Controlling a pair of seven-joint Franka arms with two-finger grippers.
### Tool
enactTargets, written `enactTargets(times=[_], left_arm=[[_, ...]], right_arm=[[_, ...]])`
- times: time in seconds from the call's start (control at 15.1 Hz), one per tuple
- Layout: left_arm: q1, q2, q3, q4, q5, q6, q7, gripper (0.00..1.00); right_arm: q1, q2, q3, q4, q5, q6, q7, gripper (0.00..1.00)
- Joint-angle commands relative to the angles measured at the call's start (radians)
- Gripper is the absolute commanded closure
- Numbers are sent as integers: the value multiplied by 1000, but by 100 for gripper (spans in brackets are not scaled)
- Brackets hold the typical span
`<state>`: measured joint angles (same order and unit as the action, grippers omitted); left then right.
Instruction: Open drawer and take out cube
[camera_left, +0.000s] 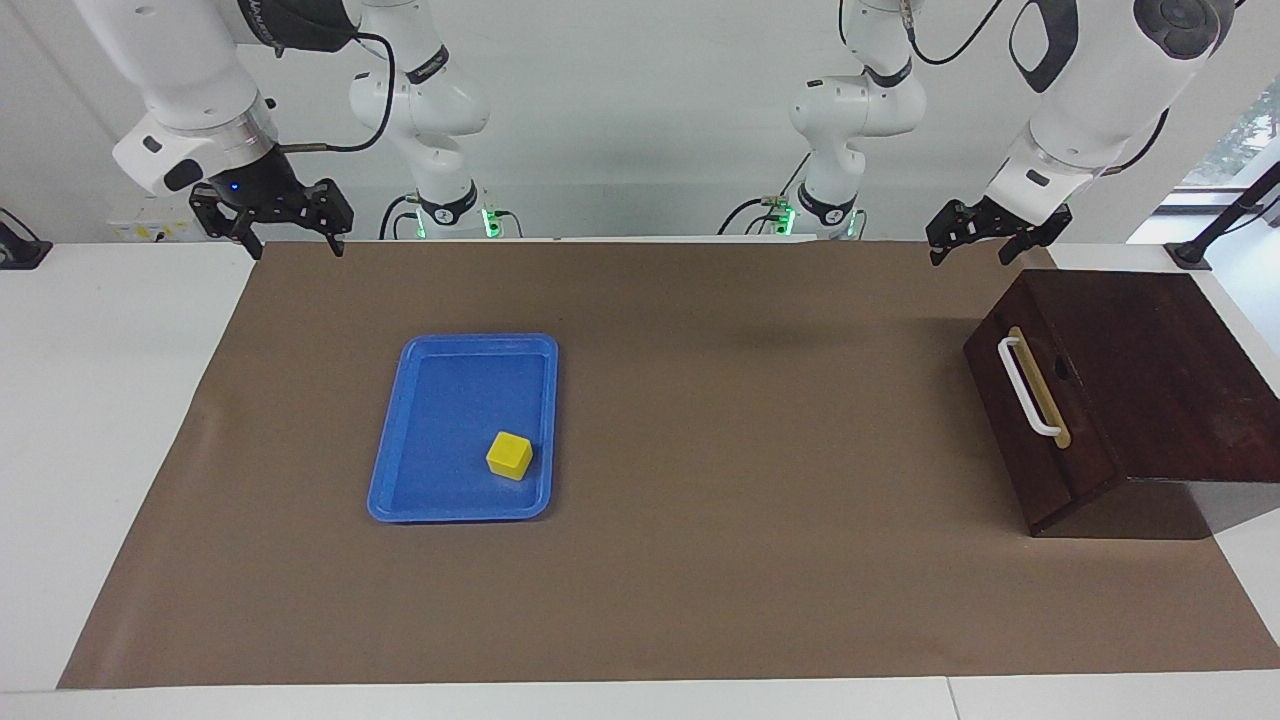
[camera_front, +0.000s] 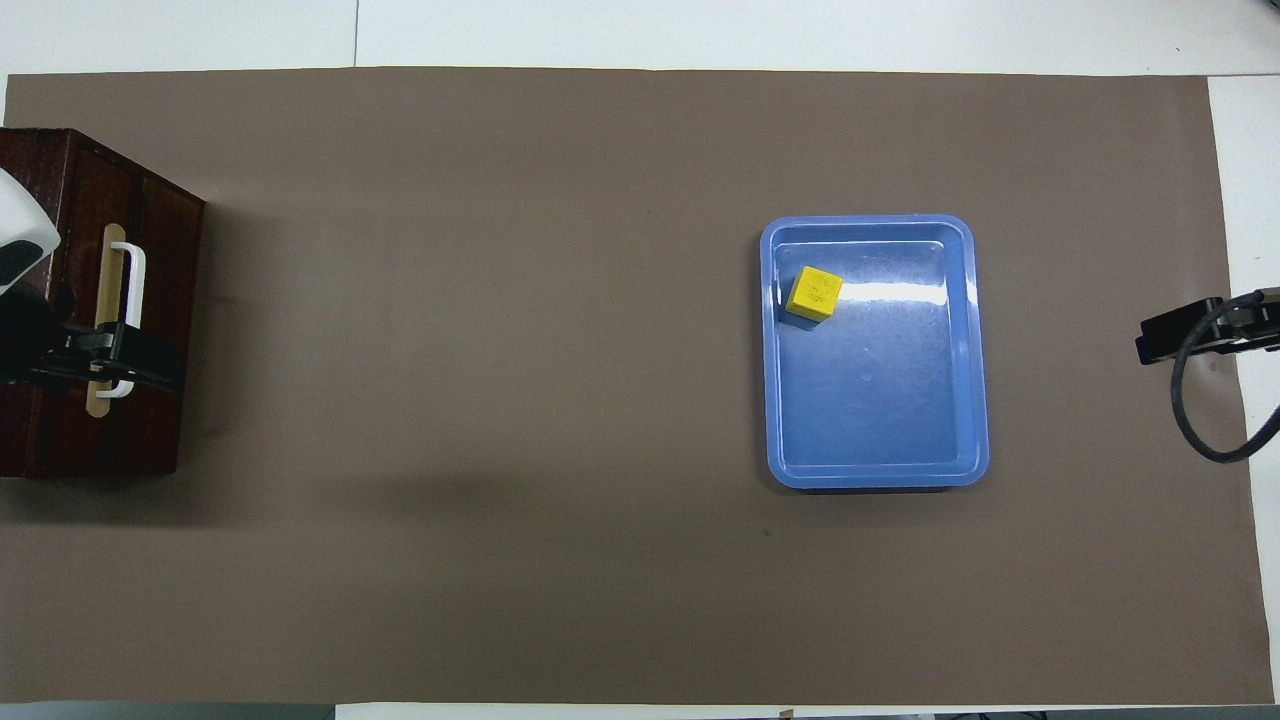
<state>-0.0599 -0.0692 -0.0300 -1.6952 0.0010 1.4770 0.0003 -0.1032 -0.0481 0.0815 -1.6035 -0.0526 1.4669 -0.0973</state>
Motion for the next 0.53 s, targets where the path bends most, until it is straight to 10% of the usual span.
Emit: enactTargets(times=[0.0, 0.46], left_arm=[[2, -18, 2, -7, -12, -6, 6, 0], [2, -18, 2, -9, -12, -6, 6, 0]], right_arm=[[-24, -9, 17, -9, 13, 0, -2, 0], [-26, -7, 9, -4, 68, -5, 28, 0]])
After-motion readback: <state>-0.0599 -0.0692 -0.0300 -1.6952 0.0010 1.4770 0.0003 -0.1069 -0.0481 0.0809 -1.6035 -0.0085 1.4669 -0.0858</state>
